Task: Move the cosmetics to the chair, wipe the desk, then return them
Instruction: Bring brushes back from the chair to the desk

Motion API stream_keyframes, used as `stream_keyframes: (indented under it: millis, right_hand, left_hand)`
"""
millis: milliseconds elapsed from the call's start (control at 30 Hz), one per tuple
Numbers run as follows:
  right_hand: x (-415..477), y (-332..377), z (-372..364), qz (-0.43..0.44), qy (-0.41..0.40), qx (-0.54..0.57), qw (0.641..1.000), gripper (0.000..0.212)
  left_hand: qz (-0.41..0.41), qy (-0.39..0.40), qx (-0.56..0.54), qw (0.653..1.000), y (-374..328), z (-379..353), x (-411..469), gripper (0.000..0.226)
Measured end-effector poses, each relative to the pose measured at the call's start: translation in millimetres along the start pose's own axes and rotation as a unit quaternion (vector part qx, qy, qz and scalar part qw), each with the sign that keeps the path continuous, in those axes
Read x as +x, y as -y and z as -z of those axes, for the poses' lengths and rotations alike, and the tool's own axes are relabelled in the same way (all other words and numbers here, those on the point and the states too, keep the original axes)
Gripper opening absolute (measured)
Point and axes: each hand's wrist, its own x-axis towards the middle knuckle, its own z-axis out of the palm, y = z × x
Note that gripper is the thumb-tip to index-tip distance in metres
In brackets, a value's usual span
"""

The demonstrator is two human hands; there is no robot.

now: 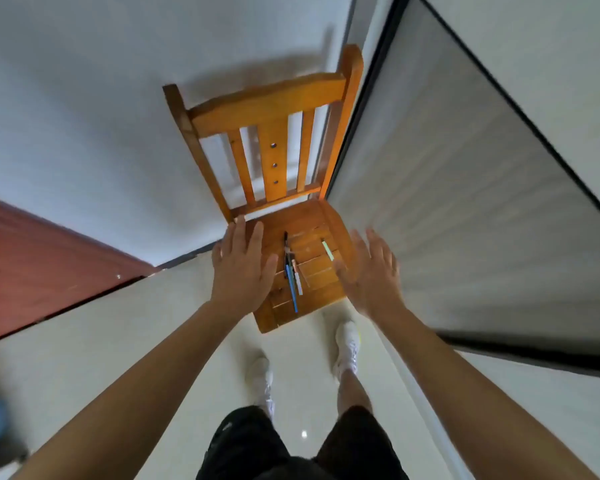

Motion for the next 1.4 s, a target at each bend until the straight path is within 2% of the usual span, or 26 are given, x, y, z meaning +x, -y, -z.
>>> stream_keyframes:
  millis: [133,300,467,600,700,833,900,967,1067,1133,1267,1400]
  right_hand:
    - [41.9,-31.5,-79.8,0.008,0.092,0.011,0.996,0.072]
    - [77.2,-62.9,-186.9,0.028,0.194,-0.030,0.980,0.071]
    - [99.2,-76.5,-283.2,0.055,0.221,-0.071,0.971,0.078]
    - [102.7,-74.0,-330.0,0.052,0.179,-0.095,0.978,0.080]
    - [109.8,-77.3,-342.3,0.027,0.119,-0.087,0.989,0.085]
    - [132.1,-96.1,-330.5,-0.005,0.061,-0.128,0.990,0.086]
    - [146.0,-109.0,-321.6,-0.056,0.075,-0.132,0.987,0.085]
    - [158.0,-119.7,-315.5,-0.089,0.095,-0.089,0.988,0.074]
    - [165.5,-126.4,-311.7,-0.074,0.115,0.003,0.991,0.047]
    - [163.4,-125.4,-313.0,-0.049,0.123,0.037,0.990,0.036]
    - [159.6,-122.1,-317.4,-0.032,0.125,0.081,0.988,0.036]
    - [159.6,-121.9,-315.7,-0.024,0.120,0.083,0.989,0.038]
  left_hand:
    - [0.074,0.050,-0.011,0.996,9.9,-78.1,16.0,0.064]
    - [0.173,0.136,-0.044,0.974,24.6,-173.3,36.3,0.067]
    - [0.208,0.172,-0.043,0.962,49.3,-261.3,49.9,0.071]
    - [0.235,0.169,-0.061,0.955,59.0,-306.6,58.1,0.066]
    - [0.235,0.155,-0.072,0.957,58.8,-326.9,61.8,0.063]
    - [0.223,0.134,-0.075,0.963,46.9,-339.5,72.0,0.064]
    - [0.223,0.117,-0.070,0.965,39.8,-343.5,80.0,0.067]
    - [0.224,0.101,-0.085,0.966,33.8,-347.7,87.5,0.069]
    - [0.229,0.105,-0.117,0.961,28.1,-355.7,95.9,0.067]
    - [0.243,0.111,-0.142,0.953,27.5,-359.9,98.4,0.061]
    - [0.263,0.101,-0.185,0.942,28.0,-363.5,95.9,0.040]
    - [0.287,0.081,-0.220,0.929,29.8,-361.9,93.2,0.035]
